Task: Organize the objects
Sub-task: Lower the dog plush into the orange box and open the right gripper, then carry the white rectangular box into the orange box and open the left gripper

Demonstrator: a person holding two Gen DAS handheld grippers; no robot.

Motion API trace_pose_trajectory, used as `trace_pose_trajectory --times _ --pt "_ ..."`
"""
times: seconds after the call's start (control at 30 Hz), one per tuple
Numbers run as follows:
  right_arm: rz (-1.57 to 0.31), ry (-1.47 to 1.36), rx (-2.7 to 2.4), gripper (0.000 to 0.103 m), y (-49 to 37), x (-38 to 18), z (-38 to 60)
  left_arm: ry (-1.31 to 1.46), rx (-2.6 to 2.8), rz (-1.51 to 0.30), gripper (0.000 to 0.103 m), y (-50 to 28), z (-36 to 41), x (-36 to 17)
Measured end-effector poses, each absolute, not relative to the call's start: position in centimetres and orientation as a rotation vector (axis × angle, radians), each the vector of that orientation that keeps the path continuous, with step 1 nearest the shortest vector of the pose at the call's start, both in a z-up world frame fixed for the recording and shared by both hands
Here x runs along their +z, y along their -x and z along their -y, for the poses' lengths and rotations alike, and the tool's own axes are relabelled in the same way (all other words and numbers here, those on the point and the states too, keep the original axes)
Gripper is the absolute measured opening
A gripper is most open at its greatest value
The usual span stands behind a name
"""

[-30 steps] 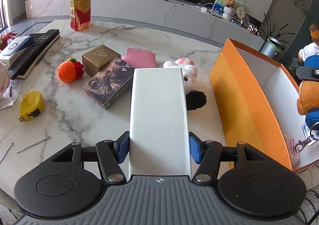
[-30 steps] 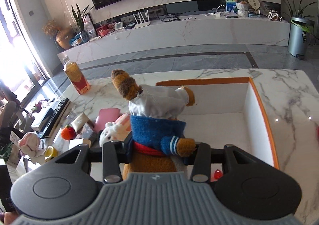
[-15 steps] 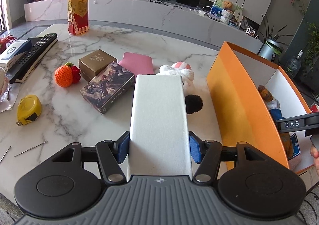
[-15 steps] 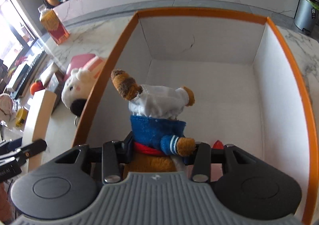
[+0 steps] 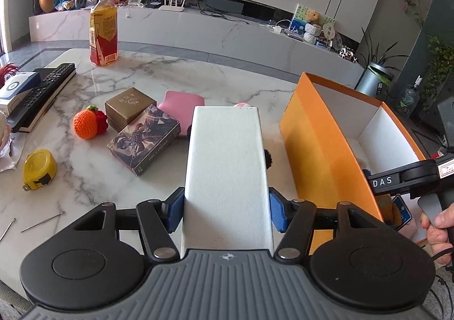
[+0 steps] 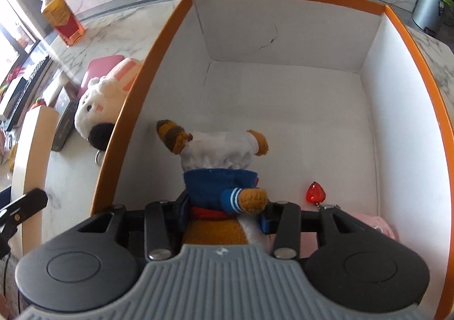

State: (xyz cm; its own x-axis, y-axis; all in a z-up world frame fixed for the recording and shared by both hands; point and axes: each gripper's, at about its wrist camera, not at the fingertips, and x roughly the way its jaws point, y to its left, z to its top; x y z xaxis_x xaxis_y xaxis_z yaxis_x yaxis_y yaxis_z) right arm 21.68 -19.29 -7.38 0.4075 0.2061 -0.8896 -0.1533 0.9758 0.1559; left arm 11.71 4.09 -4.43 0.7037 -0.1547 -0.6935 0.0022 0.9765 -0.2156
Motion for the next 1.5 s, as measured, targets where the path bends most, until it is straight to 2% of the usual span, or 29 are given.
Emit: trace_pose_trajectory --times 0.03,0.1,0.17,0.27,0.53,0.63,1.1,1.5 --pt "-1.129 -0.076 0.220 0.053 -21.6 -7.3 19.5 0.207 -0.095 -0.786 0.070 -11.6 -4.0 -4.4" --pt "-1.117 -0.096 0.199 0.067 -21.4 -7.0 20.0 0.210 -0.100 -0.791 0.070 -11.6 -3.9 -4.3" --pt "-1.075 -0.090 0.196 0.072 -20.6 -6.5 20.3 0.229 -0.102 -0.794 0.070 -11.6 -3.9 -4.3" --pt "-1.024 -0.062 0.166 0.088 -19.2 -5.9 20.6 0.262 -0.124 -0.795 0.070 -11.5 -4.1 -4.0" --pt "-0.965 0.017 0.274 0.092 -17.3 -4.7 21.0 0.294 -0.168 -0.766 0.070 -11.1 -2.3 -1.2" --pt "-0.990 -0.053 0.273 0.093 -17.9 -5.4 22.0 0.304 -0.203 -0.773 0.070 -11.8 -0.8 -0.5" --pt "-0.952 0.022 0.240 0.093 -17.9 -5.2 22.5 0.159 -0.229 -0.780 0.070 -17.0 8.4 1.0" --pt "-0.952 -0.053 0.272 0.093 -18.4 -5.3 24.1 -0.053 -0.046 -0.819 0.069 -22.1 14.7 -1.9"
